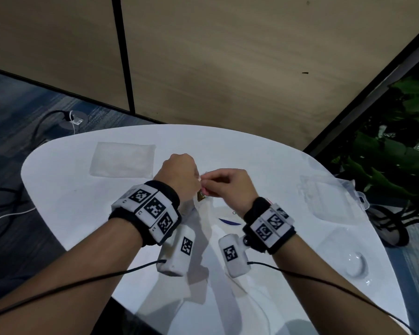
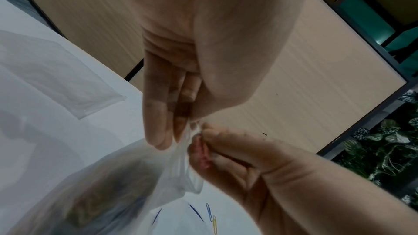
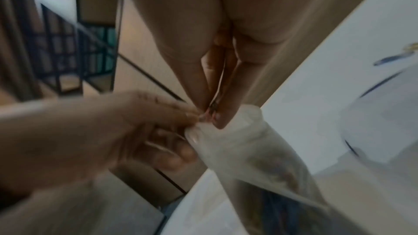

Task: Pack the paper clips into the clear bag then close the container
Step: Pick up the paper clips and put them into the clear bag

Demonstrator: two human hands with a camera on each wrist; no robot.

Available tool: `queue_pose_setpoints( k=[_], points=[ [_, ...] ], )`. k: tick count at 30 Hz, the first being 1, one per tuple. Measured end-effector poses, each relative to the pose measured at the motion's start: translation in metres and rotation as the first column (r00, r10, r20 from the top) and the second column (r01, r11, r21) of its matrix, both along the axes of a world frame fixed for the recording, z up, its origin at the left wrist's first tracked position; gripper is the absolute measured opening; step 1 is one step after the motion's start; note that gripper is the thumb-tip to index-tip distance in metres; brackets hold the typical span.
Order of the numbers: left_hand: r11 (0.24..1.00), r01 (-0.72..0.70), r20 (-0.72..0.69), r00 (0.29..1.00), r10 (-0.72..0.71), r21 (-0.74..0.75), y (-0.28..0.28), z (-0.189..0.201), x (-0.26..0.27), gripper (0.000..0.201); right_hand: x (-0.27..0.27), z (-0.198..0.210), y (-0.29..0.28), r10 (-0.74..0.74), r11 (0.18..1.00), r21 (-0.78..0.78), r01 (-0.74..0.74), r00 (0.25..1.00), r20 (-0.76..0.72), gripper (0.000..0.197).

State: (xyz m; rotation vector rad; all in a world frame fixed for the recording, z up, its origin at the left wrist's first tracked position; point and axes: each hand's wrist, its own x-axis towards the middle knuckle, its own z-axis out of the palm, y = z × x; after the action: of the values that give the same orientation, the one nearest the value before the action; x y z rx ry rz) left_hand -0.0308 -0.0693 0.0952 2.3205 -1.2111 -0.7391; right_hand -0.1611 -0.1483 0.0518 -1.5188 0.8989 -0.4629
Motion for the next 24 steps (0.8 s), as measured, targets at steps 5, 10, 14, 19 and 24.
queue_pose_setpoints(
  k=[5, 10, 14, 19, 24],
  points=[
    [1.000, -0.031, -0.018, 0.999, 0.031, -0.001, 0.001, 0.000, 0.004, 0.020, -0.007, 0.004, -0.005, 0.007, 0.931, -0.359, -0.066, 0.987, -0.163, 0.009],
    [1.000, -0.020, -0.024, 1.000, 0.020, -0.009, 0.004, 0.000, 0.003, 0.025, -0.076, -0.049, -0.059, -0.408, 0.870, -0.479, 0.117, 0.715, -0.567, 0.037],
    [1.000, -0.007, 0.012, 1.000, 0.007, -0.002, 0.006, -0.001, 0.006, 0.025, -0.085, -0.104, -0.065, -0.230, 0.967, -0.254, 0.039, 0.570, -0.789, 0.060],
    [1.000, -0.005, 0.012, 1.000, 0.005, 0.013, 0.007, -0.001, 0.010, 0.025, -0.050, -0.112, -0.083, -0.150, 0.942, -0.299, -0.155, 0.602, -0.784, 0.058],
    [1.000, 0.017, 0.027, 0.999, -0.017, 0.013, 0.004, -0.001, 0.009, 0.024, -0.047, -0.102, -0.078, 0.029, 0.776, -0.278, -0.566, 0.473, -0.881, 0.053]
  ],
)
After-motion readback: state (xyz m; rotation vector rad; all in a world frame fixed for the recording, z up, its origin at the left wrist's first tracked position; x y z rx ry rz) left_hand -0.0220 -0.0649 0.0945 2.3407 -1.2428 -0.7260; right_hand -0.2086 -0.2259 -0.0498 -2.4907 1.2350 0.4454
